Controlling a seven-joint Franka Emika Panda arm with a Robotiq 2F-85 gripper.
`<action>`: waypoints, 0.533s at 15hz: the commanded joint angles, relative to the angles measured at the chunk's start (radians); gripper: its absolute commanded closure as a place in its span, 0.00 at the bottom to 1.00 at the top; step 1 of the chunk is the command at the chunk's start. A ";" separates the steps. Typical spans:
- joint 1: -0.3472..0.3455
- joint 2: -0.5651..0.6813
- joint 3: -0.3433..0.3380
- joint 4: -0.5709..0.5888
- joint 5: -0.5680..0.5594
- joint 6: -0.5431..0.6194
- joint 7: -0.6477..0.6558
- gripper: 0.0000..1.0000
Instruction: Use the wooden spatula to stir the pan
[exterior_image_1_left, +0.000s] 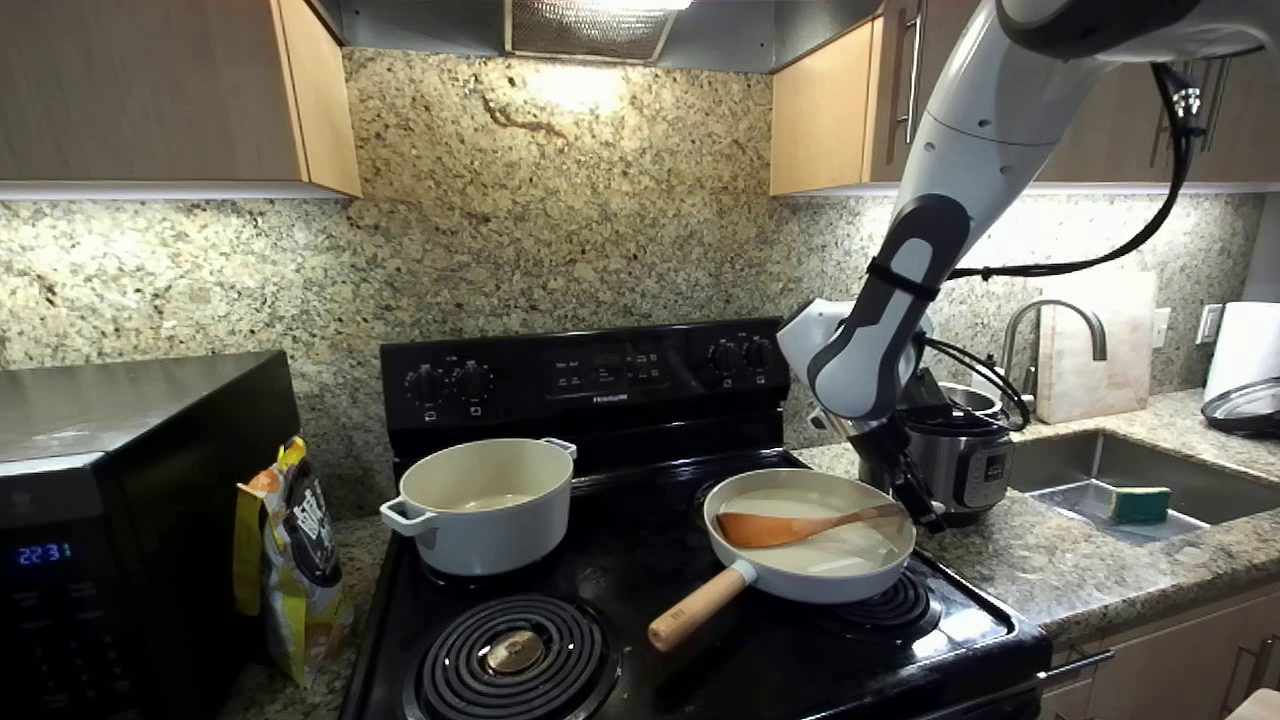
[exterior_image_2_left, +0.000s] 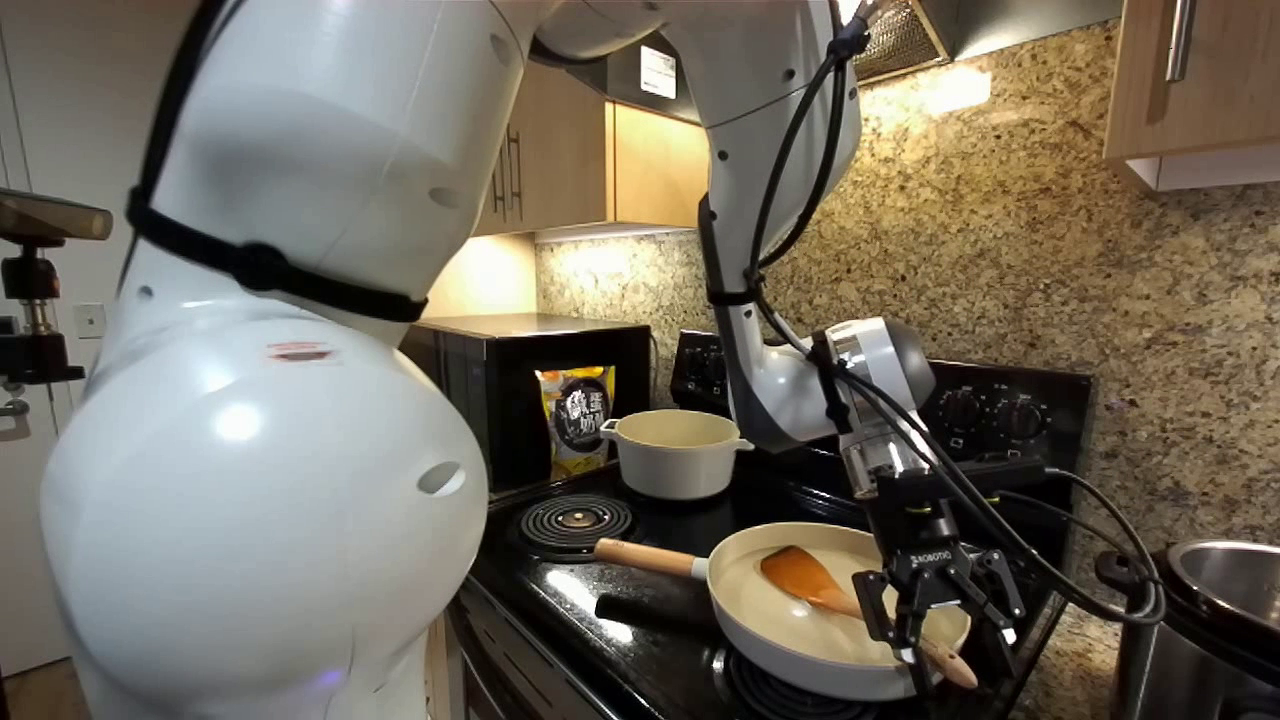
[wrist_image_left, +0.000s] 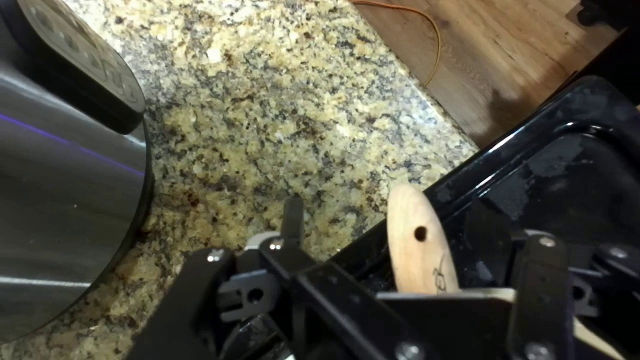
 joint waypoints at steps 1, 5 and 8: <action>-0.006 -0.005 0.005 0.001 -0.018 0.004 -0.025 0.47; -0.004 -0.007 0.005 -0.001 -0.024 0.006 -0.019 0.73; -0.004 -0.008 0.006 -0.003 -0.030 0.006 -0.017 0.93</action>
